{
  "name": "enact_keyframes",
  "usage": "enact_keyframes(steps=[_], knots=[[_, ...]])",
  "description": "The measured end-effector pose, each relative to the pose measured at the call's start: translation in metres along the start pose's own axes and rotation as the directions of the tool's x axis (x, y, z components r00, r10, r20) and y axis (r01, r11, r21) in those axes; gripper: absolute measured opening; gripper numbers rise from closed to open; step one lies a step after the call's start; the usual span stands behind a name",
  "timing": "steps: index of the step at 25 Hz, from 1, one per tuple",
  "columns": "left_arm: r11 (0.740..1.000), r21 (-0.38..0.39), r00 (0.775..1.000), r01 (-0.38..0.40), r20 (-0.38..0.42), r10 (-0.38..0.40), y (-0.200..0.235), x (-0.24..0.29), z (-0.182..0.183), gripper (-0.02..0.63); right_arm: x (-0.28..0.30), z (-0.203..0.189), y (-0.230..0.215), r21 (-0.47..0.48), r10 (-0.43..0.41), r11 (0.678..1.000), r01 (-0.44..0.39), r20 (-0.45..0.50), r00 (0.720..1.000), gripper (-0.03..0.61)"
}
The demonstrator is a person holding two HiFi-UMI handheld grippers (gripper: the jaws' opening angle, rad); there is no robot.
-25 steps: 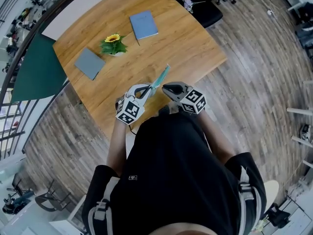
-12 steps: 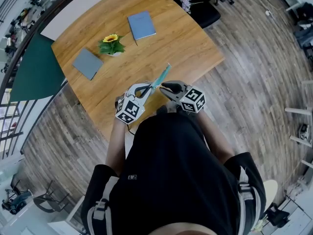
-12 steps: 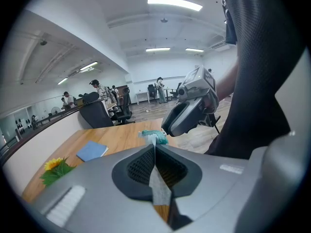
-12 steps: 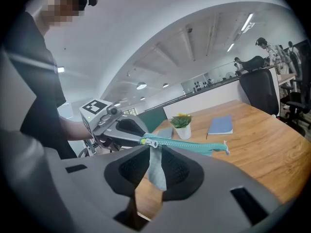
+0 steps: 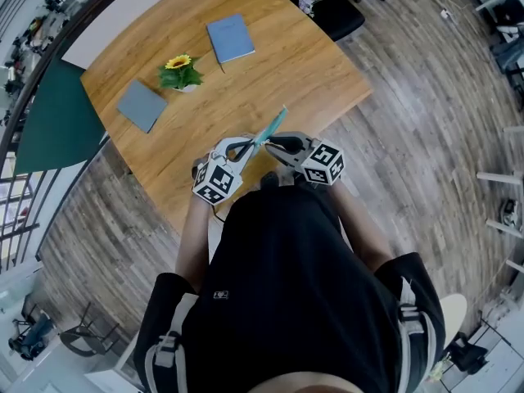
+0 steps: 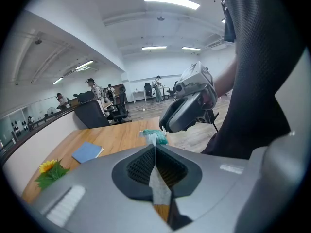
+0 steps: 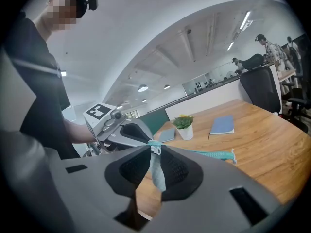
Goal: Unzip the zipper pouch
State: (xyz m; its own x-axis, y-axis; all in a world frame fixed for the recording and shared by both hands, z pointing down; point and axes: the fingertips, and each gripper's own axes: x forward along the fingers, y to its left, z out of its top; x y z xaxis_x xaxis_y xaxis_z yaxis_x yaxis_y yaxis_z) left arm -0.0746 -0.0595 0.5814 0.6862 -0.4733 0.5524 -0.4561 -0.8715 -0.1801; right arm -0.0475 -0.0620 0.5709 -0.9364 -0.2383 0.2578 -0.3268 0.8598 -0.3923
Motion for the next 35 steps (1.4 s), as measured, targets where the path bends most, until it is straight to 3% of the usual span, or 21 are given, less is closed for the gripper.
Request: enact_keyframes(steps=[14,23,35], knots=[[1.0,-0.004,1.0,-0.003,-0.021,0.003,-0.001,0.002,-0.006,0.008,0.003,-0.001,0.007,0.016,0.042,0.999,-0.043,0.009,0.999,0.025],[1.0,0.009,1.0,0.003,-0.02,-0.003,-0.005,0.001,-0.003,0.008,0.003,-0.003,0.007,0.0,0.025,1.0,-0.025,-0.007,1.0,0.017],[0.999,0.021,0.999,0.037,-0.024,-0.037,-0.016,0.008,-0.003,0.008,-0.004,-0.007,-0.004,-0.027,-0.081,0.996,0.081,-0.026,0.996,0.011]])
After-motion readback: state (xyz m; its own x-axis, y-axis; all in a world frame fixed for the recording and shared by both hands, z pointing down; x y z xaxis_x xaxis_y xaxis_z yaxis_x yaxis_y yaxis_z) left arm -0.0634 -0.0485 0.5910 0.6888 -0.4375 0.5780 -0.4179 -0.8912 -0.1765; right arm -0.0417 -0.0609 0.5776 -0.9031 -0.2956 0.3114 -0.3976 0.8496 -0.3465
